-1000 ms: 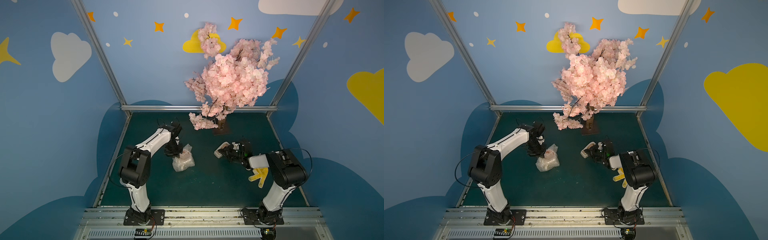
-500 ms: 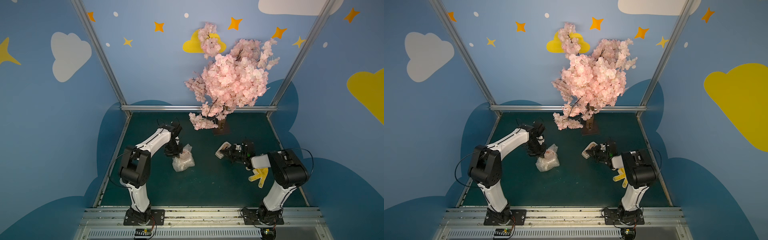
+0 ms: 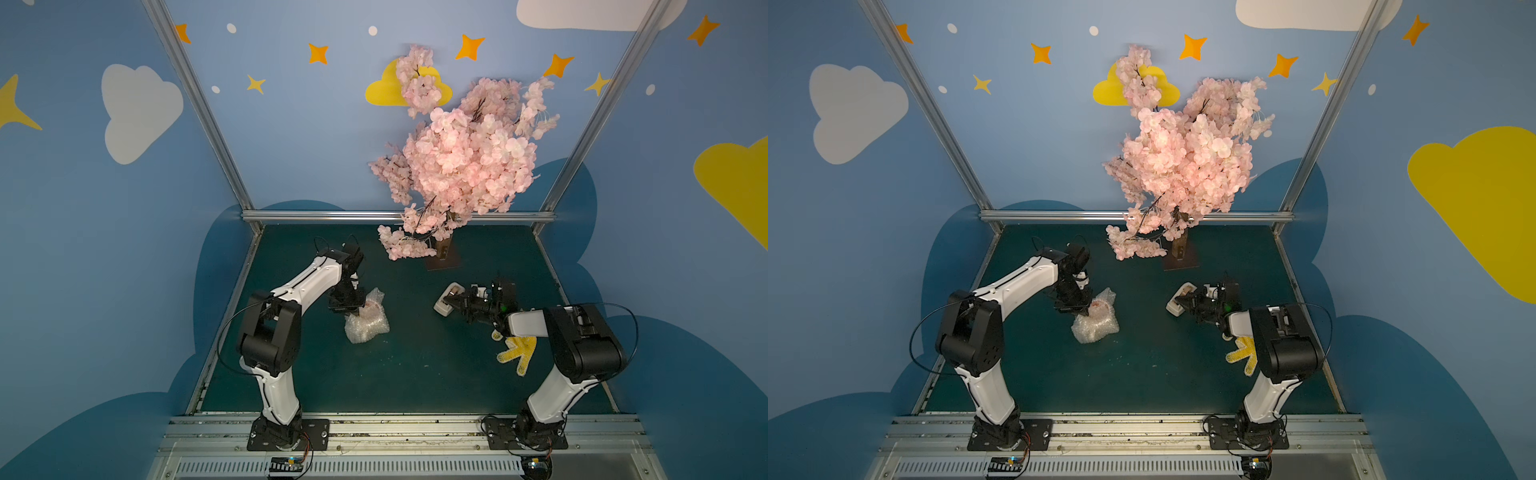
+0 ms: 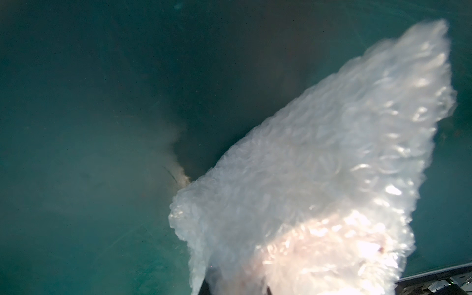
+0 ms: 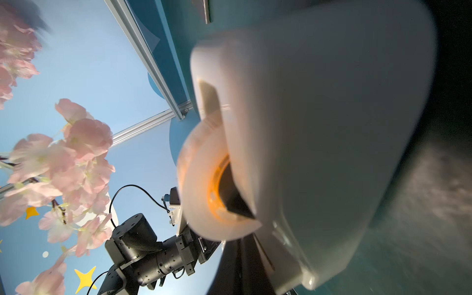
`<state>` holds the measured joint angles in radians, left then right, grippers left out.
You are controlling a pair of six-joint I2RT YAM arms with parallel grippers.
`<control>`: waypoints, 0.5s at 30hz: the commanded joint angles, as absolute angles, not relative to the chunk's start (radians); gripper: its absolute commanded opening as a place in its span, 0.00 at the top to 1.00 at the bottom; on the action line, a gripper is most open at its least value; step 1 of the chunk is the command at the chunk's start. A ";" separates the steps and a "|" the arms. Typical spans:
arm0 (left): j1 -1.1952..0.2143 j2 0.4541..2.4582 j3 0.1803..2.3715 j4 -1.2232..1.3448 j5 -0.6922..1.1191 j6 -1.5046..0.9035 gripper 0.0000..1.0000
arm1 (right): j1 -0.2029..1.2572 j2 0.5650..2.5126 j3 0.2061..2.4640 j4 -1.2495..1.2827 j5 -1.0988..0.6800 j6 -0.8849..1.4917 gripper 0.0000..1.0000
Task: Wrap mugs in bubble wrap
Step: Tear off the tape using the Tape Cutter.
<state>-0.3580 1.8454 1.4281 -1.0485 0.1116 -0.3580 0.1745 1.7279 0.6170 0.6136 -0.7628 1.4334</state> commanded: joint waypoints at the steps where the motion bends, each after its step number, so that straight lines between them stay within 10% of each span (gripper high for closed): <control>1: -0.356 1.824 1.428 -1.068 0.129 -0.341 0.97 | 0.157 1.695 0.635 0.634 -0.816 1.420 1.00; 15: -0.356 1.819 1.417 -1.066 0.126 -0.343 0.97 | 0.141 1.691 0.652 0.642 -0.867 1.404 1.00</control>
<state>-0.3580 1.8454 1.4281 -1.0481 0.1120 -0.3584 0.1448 1.7340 0.6189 0.6540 -0.8219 1.4307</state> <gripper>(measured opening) 0.143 0.046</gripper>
